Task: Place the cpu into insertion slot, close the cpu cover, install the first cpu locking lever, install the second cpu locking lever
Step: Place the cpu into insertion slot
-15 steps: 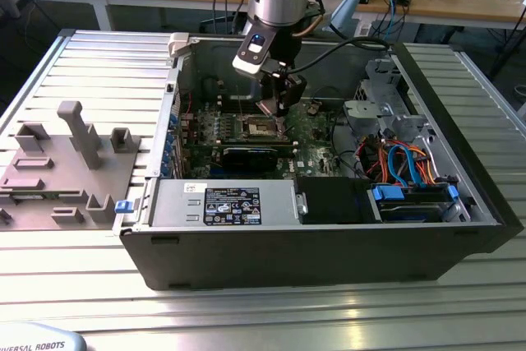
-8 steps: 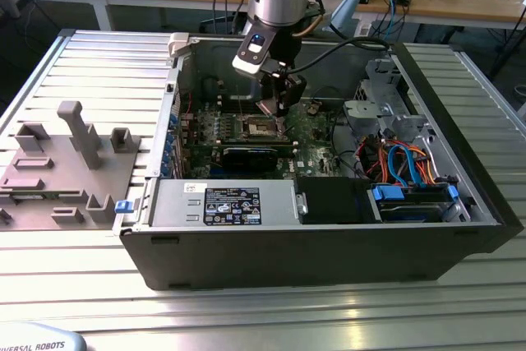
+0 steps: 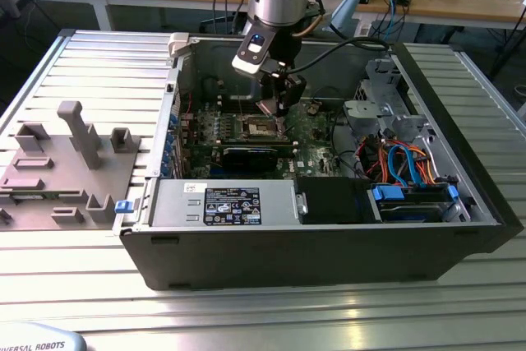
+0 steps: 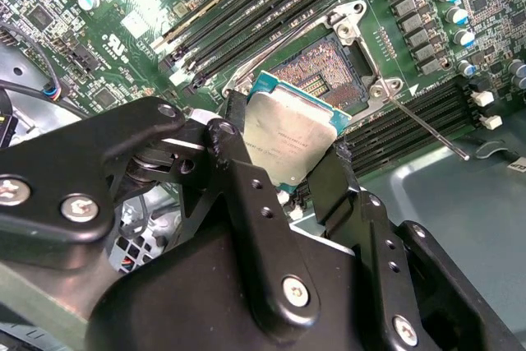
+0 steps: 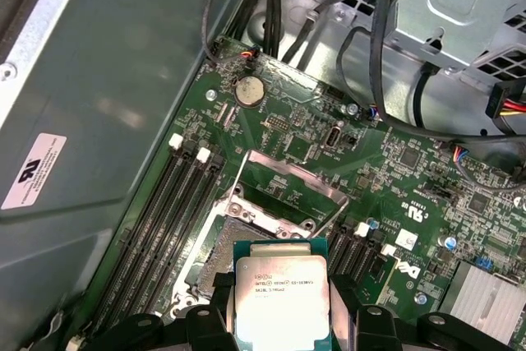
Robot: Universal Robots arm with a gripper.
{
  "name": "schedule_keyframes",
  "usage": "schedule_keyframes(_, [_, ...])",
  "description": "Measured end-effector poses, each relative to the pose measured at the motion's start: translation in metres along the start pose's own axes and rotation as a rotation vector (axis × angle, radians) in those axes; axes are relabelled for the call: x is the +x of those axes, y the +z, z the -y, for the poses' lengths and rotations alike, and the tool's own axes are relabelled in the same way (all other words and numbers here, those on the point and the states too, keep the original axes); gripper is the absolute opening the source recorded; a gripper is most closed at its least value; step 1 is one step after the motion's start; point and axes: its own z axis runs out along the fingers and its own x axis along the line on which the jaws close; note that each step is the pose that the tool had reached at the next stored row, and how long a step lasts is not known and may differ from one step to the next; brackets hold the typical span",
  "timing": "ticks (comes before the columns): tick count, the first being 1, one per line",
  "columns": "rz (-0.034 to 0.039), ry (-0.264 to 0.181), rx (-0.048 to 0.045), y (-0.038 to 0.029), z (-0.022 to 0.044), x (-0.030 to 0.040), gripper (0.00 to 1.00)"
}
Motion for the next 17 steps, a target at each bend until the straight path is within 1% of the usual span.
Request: schedule_keyframes(17, [0.0007, 0.014, 0.0003, 0.0003, 0.0, 0.0, 0.55])
